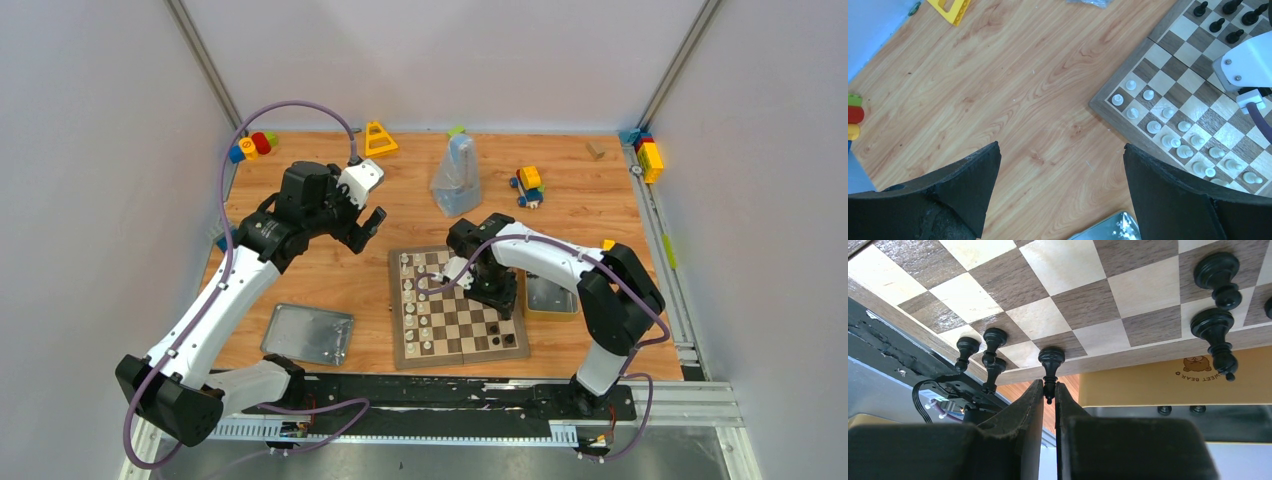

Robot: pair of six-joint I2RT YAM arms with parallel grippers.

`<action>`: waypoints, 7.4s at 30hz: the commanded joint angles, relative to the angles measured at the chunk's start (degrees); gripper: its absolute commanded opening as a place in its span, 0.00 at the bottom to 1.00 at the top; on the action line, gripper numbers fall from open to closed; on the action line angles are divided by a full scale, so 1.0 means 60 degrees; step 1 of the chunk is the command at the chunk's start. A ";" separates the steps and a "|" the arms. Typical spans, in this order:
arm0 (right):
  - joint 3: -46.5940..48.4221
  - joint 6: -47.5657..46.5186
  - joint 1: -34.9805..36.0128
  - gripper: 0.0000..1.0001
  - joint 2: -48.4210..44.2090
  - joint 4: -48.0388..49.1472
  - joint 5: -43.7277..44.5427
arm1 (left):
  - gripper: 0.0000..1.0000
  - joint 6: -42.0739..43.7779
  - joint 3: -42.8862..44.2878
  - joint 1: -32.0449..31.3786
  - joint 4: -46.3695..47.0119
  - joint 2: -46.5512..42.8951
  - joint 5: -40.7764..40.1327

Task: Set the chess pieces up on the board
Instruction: Place the chess piece on the chessboard, then pick up the chess piece from the storage box, then place the chess piece on the chessboard, then pick up the chess piece from the chessboard.

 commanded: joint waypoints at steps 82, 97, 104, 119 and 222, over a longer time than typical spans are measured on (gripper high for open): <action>-0.0918 -0.4026 -0.5985 0.40 -0.0872 0.3528 -0.0267 | 1.00 0.0228 0.0161 0.0049 0.0107 0.0365 0.0259; -0.1301 -0.4920 -0.5968 0.37 -0.0364 0.3833 0.0153 | 1.00 0.0203 0.0274 0.0048 0.0071 0.0576 0.0247; -0.1462 -0.4971 -0.5909 0.36 -0.0174 0.3825 0.0163 | 1.00 0.0214 0.0304 0.0045 0.0063 0.0619 0.0217; -0.1408 -0.4912 -0.5885 0.16 -0.0007 0.3823 0.0490 | 1.00 0.0211 0.0308 0.0045 0.0034 0.0602 0.0221; -0.3535 0.0699 -0.1686 0.36 -0.2010 0.9733 -0.6143 | 1.00 0.0343 0.0298 0.0151 0.1270 -0.0202 0.0635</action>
